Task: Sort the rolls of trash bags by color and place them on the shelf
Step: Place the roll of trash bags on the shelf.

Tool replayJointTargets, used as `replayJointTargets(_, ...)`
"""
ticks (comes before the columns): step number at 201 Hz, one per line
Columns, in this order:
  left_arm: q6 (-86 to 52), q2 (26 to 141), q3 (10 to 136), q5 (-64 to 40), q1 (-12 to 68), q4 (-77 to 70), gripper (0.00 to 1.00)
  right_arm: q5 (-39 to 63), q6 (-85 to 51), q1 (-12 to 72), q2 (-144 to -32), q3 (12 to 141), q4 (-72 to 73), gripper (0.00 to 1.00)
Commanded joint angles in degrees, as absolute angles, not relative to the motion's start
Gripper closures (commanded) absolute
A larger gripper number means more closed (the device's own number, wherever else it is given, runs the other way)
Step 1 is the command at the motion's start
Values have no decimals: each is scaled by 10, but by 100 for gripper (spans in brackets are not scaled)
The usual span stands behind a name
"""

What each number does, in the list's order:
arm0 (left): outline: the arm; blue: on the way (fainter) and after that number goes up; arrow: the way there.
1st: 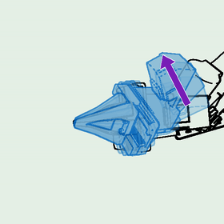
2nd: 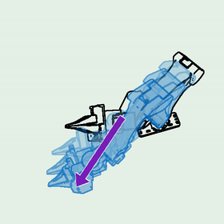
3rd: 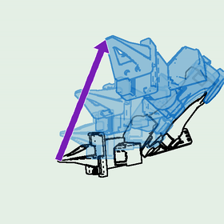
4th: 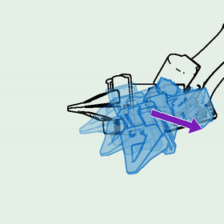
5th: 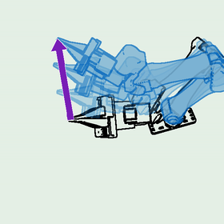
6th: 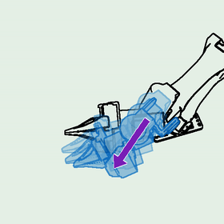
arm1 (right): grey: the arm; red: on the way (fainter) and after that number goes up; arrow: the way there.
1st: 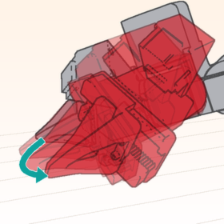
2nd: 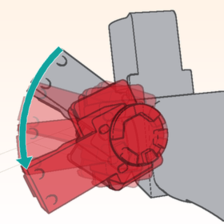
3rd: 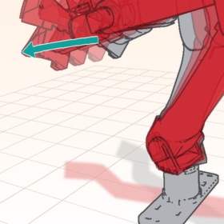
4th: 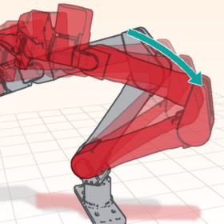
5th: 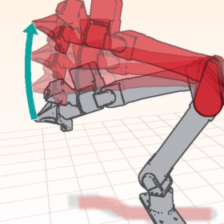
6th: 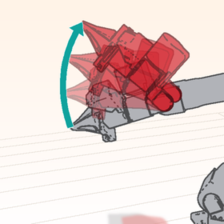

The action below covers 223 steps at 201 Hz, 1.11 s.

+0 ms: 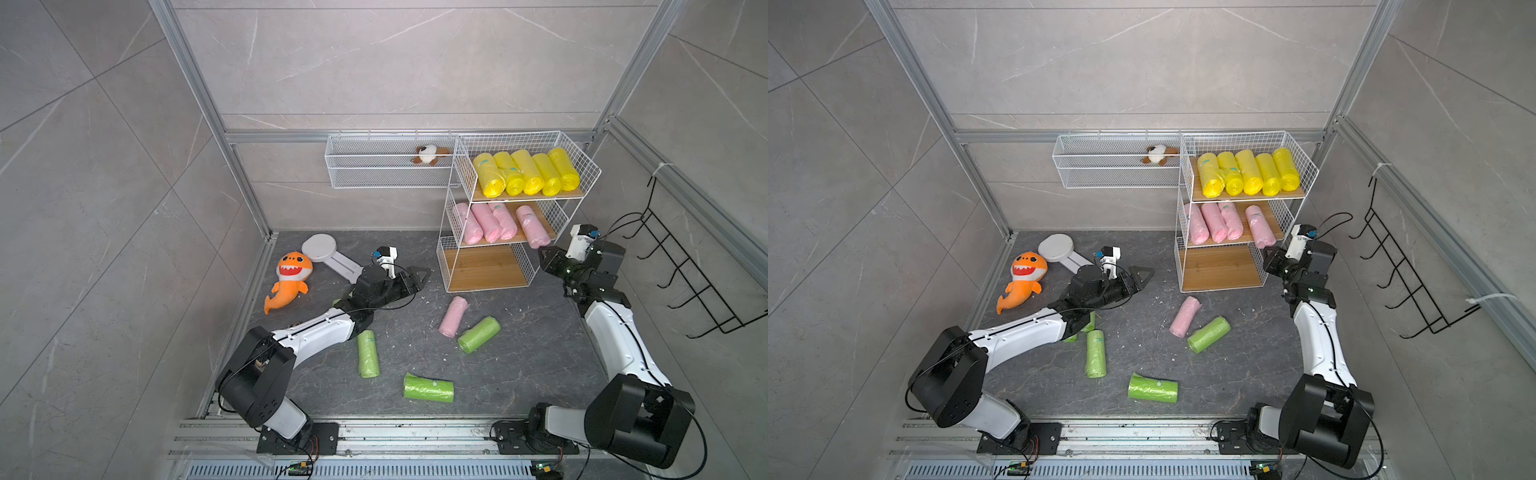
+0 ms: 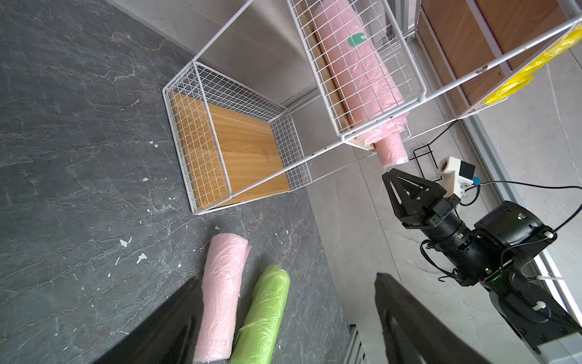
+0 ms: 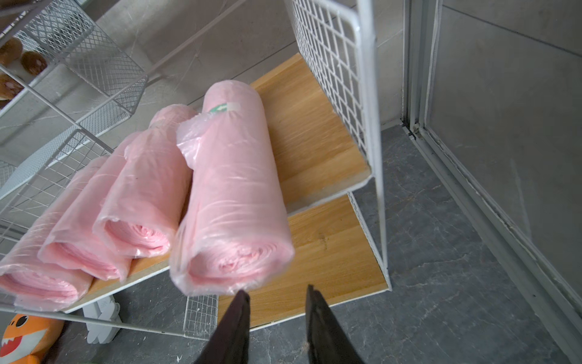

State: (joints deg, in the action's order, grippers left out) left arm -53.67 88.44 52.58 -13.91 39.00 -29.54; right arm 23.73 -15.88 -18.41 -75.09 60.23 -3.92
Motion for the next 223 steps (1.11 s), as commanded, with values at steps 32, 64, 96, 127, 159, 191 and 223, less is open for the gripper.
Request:
replayJointTargets(32, -522, 879, 536, -149, 392, -305, 12, 272, -170, -185, -773, 642, -11, 67)
replayJointTargets(64, -522, 884, 540, -152, 392, -305, 12, 292, -175, -185, -797, 665, -9, 69)
replayJointTargets(96, -522, 888, 541, -152, 392, -305, 12, 305, -179, -182, -815, 682, -5, 69)
replayJointTargets(127, -522, 895, 542, -154, 392, -306, 12, 304, -177, -162, -834, 703, -5, 70)
replayJointTargets(159, -517, 906, 547, -155, 394, -300, 12, 292, -174, -154, -845, 715, -6, 69)
replayJointTargets(191, -466, 928, 573, -126, 411, -245, 12, 273, -174, -155, -833, 707, -9, 65)
replayJointTargets(223, -388, 971, 625, -77, 445, -169, 12, 236, -173, -155, -783, 679, -25, 54)
